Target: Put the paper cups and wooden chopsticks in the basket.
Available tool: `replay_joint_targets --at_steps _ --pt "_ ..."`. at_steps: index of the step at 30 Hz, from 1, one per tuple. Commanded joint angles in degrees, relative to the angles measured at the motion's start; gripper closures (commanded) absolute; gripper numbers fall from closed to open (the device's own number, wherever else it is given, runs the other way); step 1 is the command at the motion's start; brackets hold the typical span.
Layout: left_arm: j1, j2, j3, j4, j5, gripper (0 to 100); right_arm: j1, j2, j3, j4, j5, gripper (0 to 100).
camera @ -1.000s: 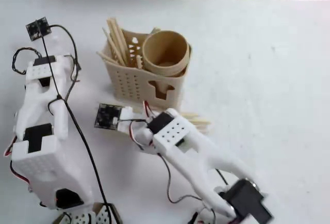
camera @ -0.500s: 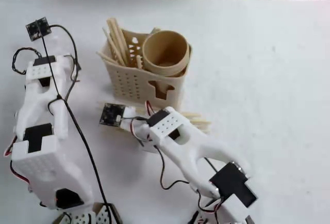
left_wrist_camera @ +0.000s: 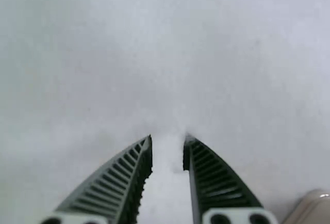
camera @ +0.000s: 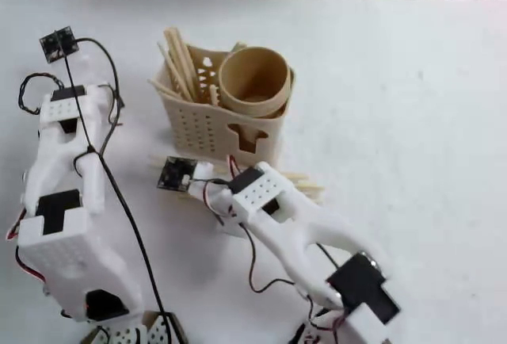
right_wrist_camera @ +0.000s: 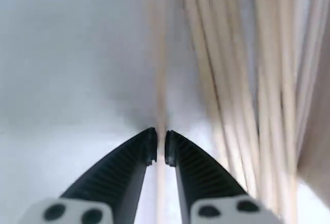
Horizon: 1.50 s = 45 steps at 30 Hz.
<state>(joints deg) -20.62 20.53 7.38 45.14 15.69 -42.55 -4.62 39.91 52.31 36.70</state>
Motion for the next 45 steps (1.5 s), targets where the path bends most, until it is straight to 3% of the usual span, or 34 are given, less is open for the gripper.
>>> replay_joint_targets --at_steps 1,8,12,19,27,41,45 --pt "-0.6 -0.5 -0.4 -1.1 0.0 88 1.1 -13.1 -0.7 5.4 -3.3 98.3" --pt "-0.6 -0.4 -0.4 -1.1 0.0 88 1.2 -41.2 -4.0 12.5 -14.9 98.3" --pt "-0.5 -0.4 -0.4 -1.1 0.0 88 2.0 -47.0 -15.2 12.7 -19.8 98.4" --pt "-0.6 -0.4 -0.4 -1.1 0.0 88 1.9 -34.8 -38.7 1.2 -21.5 98.4" --pt "-0.6 -0.4 -0.4 -1.1 0.0 88 2.2 -16.5 -46.2 -23.3 -21.5 98.3" --pt "-0.6 -0.4 -0.4 -1.1 0.0 88 2.2 -12.3 -46.1 -25.0 -21.5 98.0" --pt "-0.6 -0.4 -0.3 -1.0 0.0 88 2.2 -12.0 -46.1 -23.3 -21.5 87.4"
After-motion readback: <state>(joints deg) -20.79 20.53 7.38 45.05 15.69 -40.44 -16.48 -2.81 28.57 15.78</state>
